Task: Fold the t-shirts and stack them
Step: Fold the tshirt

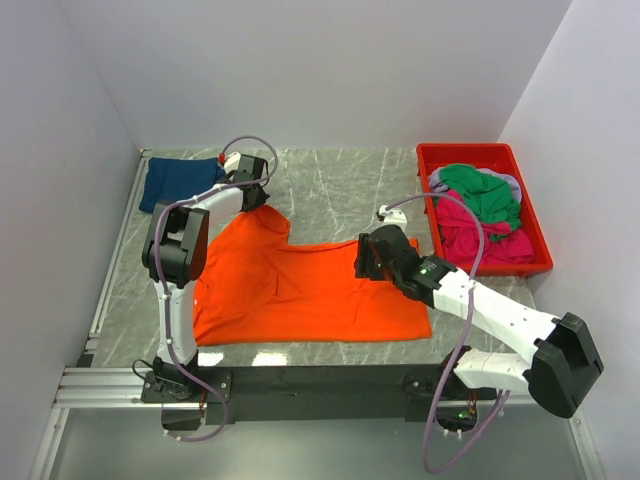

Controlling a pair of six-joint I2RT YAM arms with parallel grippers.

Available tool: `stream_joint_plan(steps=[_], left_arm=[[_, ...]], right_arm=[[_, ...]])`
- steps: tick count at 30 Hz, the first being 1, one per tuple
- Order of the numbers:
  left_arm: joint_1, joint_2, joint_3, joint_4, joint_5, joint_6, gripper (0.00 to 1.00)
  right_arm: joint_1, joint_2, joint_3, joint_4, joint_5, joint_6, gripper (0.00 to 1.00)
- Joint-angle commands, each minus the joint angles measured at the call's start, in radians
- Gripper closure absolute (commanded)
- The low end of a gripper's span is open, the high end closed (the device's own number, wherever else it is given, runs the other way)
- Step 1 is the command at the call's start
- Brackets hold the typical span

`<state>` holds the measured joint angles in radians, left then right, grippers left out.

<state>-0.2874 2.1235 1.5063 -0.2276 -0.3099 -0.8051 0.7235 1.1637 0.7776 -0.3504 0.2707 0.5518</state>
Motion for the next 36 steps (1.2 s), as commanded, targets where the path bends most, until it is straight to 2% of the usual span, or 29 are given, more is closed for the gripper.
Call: stream_joint_plan(steps=[1, 8, 16, 26, 36], left_arm=[[0.002, -0.031, 0.005, 0.013, 0.005, 0.011, 0.99], [0.004, -0.122, -0.08, 0.051, 0.009, 0.017, 0.99], [0.004, -0.192, -0.138, 0.077, 0.04, 0.026, 0.99], [0.004, -0.263, -0.184, 0.091, 0.074, 0.056, 0.99], [0.004, -0.295, -0.227, 0.093, 0.061, 0.084, 0.99]], right_arm=[[-0.007, 0.008, 0.014, 0.013, 0.042, -0.013, 0.38], [-0.101, 0.1, 0.084, -0.012, 0.084, -0.036, 0.38], [-0.288, 0.28, 0.198, -0.007, 0.078, -0.067, 0.38], [-0.395, 0.554, 0.376, -0.038, 0.151, -0.079, 0.38], [-0.443, 0.662, 0.462, -0.076, 0.208, -0.073, 0.38]])
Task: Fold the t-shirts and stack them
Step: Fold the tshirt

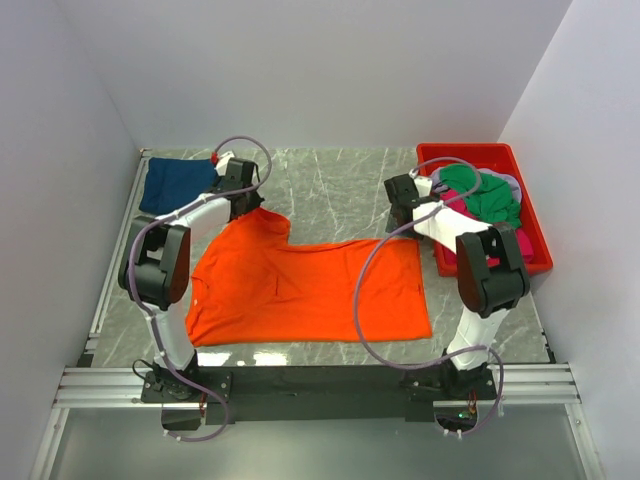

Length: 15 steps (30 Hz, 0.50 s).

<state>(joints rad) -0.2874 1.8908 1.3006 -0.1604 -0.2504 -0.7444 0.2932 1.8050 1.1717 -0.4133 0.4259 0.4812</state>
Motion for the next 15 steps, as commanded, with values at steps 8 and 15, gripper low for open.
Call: stream_joint_plan(steps=[8, 15], left_arm=[[0.004, -0.154, -0.109, 0.044, -0.006, 0.01, 0.99], [0.004, -0.252, -0.19, 0.05, -0.013, 0.002, 0.99]], right_arm=[[-0.016, 0.097, 0.151, -0.079, 0.071, -0.007, 0.43], [-0.014, 0.083, 0.118, -0.081, 0.06, -0.004, 0.44]])
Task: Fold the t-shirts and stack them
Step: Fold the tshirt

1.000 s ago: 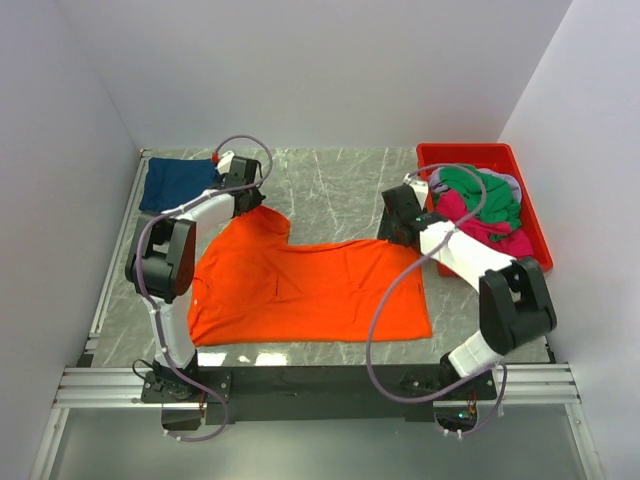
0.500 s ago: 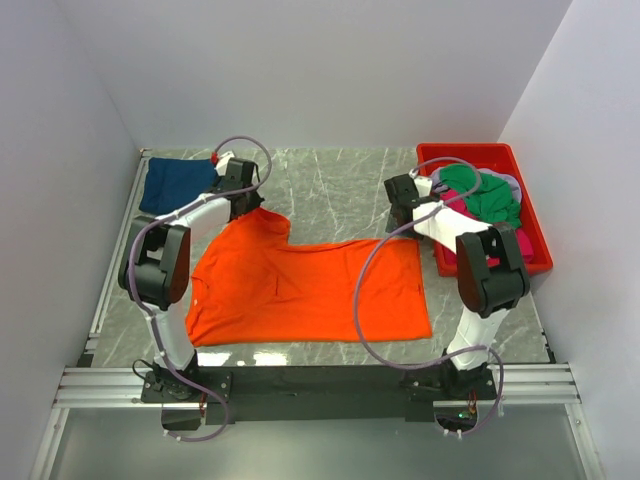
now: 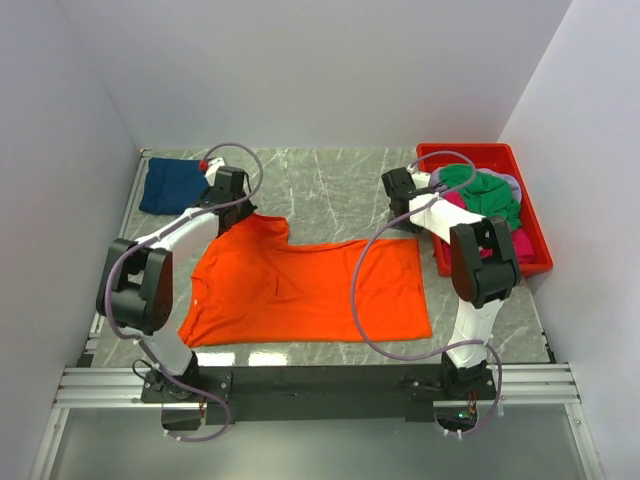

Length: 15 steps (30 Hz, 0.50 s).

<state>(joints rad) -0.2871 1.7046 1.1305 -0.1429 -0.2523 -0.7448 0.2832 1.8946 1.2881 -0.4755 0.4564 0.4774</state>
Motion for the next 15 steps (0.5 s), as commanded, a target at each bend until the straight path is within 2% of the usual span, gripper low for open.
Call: stream_joint_plan(steps=[1, 12, 15], left_arm=[[0.003, -0.072, -0.024, 0.031, -0.007, 0.004, 0.99], [0.003, -0.115, -0.058, 0.025, 0.005, 0.004, 0.99], [0.003, -0.12, -0.063, 0.026, 0.01, 0.005, 0.99]], right_arm=[[-0.006, 0.007, 0.011, -0.035, 0.027, 0.0, 0.45], [-0.006, 0.018, -0.012, -0.069, -0.002, -0.006, 0.5], [-0.01, 0.034, 0.002, -0.089, -0.005, -0.023, 0.58]])
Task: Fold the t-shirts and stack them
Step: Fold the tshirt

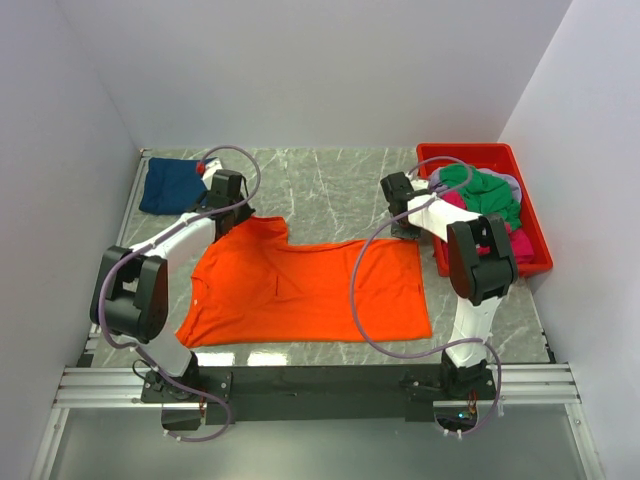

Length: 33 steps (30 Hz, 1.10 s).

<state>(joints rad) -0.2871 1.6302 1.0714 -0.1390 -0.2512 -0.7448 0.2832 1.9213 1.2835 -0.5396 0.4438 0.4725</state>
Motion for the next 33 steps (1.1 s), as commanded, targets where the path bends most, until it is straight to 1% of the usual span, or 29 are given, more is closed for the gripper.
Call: stream_joint_plan(steps=[1, 3, 4, 7, 12, 15, 17, 18, 19, 21, 23, 24, 25, 28, 33], left_arm=[[0.003, -0.05, -0.005, 0.022, 0.009, 0.005, 0.99], [0.003, -0.056, -0.008, 0.024, 0.006, 0.007, 1.0], [0.003, -0.058, -0.01, 0.024, 0.004, 0.007, 0.99], [0.003, -0.064, -0.016, 0.024, 0.003, 0.01, 0.99], [0.003, -0.066, -0.024, 0.026, 0.0, 0.016, 0.99], [0.002, -0.069, -0.027, 0.026, 0.0, 0.016, 1.0], [0.003, -0.07, -0.027, 0.026, 0.0, 0.019, 0.99], [0.003, -0.072, -0.028, 0.026, 0.0, 0.018, 0.99], [0.003, -0.073, -0.027, 0.027, 0.001, 0.019, 0.99], [0.003, -0.075, -0.03, 0.026, 0.001, 0.019, 0.99], [0.003, -0.079, -0.033, 0.024, -0.003, 0.022, 0.99], [0.003, -0.081, -0.034, 0.024, -0.008, 0.024, 0.99], [0.003, -0.081, -0.034, 0.024, -0.011, 0.027, 0.99], [0.005, -0.079, -0.031, 0.022, -0.011, 0.03, 0.99], [0.003, -0.078, -0.03, 0.026, -0.005, 0.032, 0.99]], right_arm=[[-0.012, 0.01, 0.013, -0.031, 0.004, -0.021, 0.65], [-0.013, 0.016, 0.02, -0.036, -0.004, -0.032, 0.75], [-0.013, 0.018, 0.022, -0.036, -0.005, -0.035, 0.86], [-0.013, 0.018, 0.022, -0.037, -0.008, -0.043, 1.0], [-0.013, -0.037, -0.036, 0.003, -0.042, -0.051, 1.0], [-0.013, -0.064, -0.058, -0.002, -0.007, -0.048, 1.0], [-0.018, -0.059, -0.043, -0.02, 0.025, -0.052, 1.0], [-0.018, -0.054, -0.033, -0.031, 0.033, -0.051, 0.99], [-0.021, -0.045, -0.017, -0.045, 0.039, -0.052, 0.94], [-0.027, -0.044, -0.007, -0.048, 0.041, -0.055, 0.88], [-0.032, -0.044, -0.001, -0.045, 0.03, -0.06, 0.8], [-0.033, -0.045, -0.001, -0.043, 0.018, -0.061, 0.76], [-0.035, -0.051, -0.006, -0.037, 0.01, -0.063, 0.66], [-0.047, -0.054, -0.006, -0.031, -0.004, -0.063, 0.55], [-0.068, -0.033, 0.008, -0.028, -0.01, -0.071, 0.53]])
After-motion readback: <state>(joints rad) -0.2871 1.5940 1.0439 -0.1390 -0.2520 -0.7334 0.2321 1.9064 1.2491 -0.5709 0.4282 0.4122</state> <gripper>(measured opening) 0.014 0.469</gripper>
